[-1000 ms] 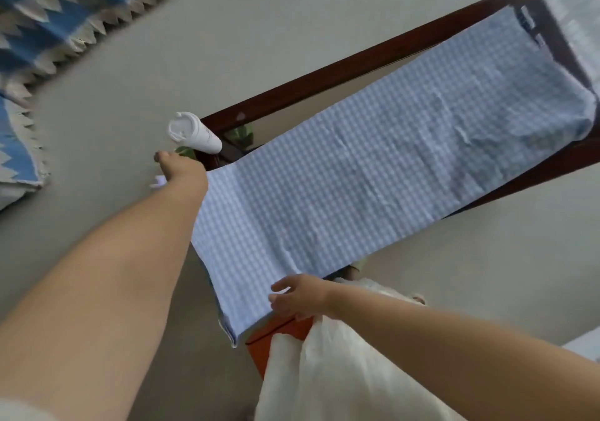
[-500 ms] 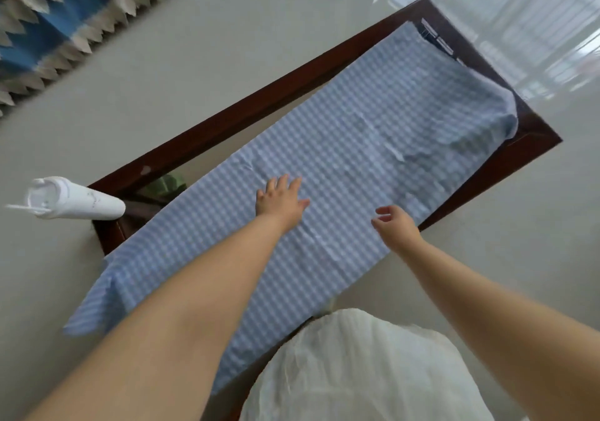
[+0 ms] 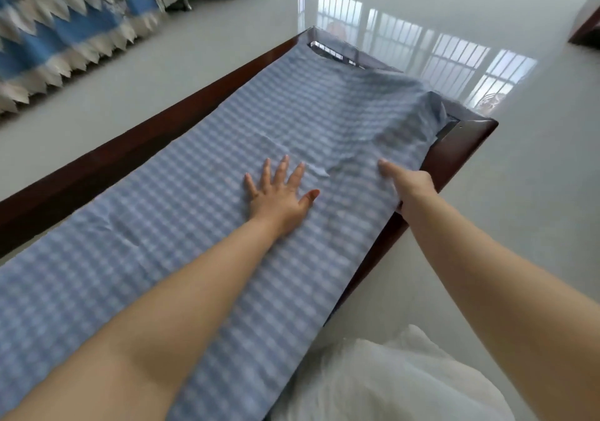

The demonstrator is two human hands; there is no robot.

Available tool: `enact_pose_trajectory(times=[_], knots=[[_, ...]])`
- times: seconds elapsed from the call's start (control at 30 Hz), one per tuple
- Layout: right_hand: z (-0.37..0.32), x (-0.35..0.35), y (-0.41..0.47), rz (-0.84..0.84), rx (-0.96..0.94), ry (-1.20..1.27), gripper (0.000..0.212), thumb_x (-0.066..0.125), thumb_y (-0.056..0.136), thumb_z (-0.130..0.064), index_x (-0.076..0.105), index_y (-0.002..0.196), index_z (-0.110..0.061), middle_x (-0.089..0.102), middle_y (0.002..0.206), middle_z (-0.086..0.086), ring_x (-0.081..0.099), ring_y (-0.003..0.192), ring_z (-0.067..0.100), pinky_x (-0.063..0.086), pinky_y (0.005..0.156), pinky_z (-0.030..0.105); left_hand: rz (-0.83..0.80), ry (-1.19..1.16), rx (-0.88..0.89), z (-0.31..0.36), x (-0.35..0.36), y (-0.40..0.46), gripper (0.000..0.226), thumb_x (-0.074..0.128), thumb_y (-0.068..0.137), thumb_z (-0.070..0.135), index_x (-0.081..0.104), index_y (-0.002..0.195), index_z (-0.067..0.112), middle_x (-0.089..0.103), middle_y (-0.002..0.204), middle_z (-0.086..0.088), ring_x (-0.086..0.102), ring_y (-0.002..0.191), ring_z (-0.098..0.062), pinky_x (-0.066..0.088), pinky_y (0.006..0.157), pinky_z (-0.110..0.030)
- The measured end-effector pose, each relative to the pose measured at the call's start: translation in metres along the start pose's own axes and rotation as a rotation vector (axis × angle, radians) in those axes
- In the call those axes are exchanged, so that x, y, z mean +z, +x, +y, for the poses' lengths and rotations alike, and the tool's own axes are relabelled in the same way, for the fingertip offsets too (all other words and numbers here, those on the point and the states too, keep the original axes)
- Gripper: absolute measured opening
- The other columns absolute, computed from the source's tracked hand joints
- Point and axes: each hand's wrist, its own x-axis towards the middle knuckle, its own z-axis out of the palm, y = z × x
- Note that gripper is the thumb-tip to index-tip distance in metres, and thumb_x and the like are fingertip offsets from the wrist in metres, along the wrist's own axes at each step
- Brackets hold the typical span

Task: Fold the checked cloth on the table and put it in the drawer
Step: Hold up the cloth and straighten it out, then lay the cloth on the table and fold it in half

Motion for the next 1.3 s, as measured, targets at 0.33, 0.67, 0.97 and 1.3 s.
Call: enact_pose_trajectory(times=[0.33, 0.67, 0.97, 1.3], knots=[[0.019, -0.011, -0.032, -0.024, -0.077, -0.009, 0.020, 0.075, 0.078, -0.008, 0.062, 0.092, -0.011, 0.066, 0.096, 0.008, 0.065, 0.080, 0.024, 0.057, 0.063, 0.023, 0.179, -0.062, 0.072, -0.007, -0.003, -0.019, 0.055, 0.030, 0.096, 0.055, 0.028, 0.146, 0.031, 0.011, 0.160, -0.001, 0.002, 0.147, -0.024, 0.002, 0.114, -0.053], [-0.027, -0.009, -0.087, -0.218, 0.144, 0.274, 0.010, 0.048, 0.097, -0.006, 0.052, 0.106, -0.010, 0.056, 0.097, -0.001, 0.059, 0.083, 0.006, 0.055, 0.040, 0.028, -0.019, -0.009, 0.300, -0.009, 0.002, -0.078, 0.062, 0.027, 0.094, 0.061, 0.011, 0.149, 0.038, 0.008, 0.159, 0.004, 0.005, 0.144, -0.023, 0.008, 0.113, -0.043], [0.001, 0.031, -0.213, -0.578, -0.491, -0.045, 0.020, 0.048, 0.097, -0.006, 0.056, 0.115, -0.003, 0.060, 0.108, 0.011, 0.062, 0.089, 0.019, 0.060, 0.075, 0.035, -0.050, -1.633, 0.003, -0.048, -0.058, -0.111, 0.041, 0.046, 0.099, 0.033, 0.041, 0.136, 0.016, 0.055, 0.130, -0.011, 0.060, 0.100, -0.023, 0.050, 0.078, -0.031], [0.144, 0.087, -0.317, -0.791, -1.067, -1.673, 0.032, 0.053, 0.093, -0.018, 0.057, 0.124, -0.016, 0.057, 0.130, 0.001, 0.051, 0.120, 0.022, 0.042, 0.093, 0.031, 0.243, -1.414, -0.333, -0.179, -0.057, -0.189, 0.063, 0.058, 0.090, 0.044, 0.030, 0.143, 0.024, 0.038, 0.146, -0.004, 0.047, 0.125, -0.024, 0.053, 0.083, -0.039]])
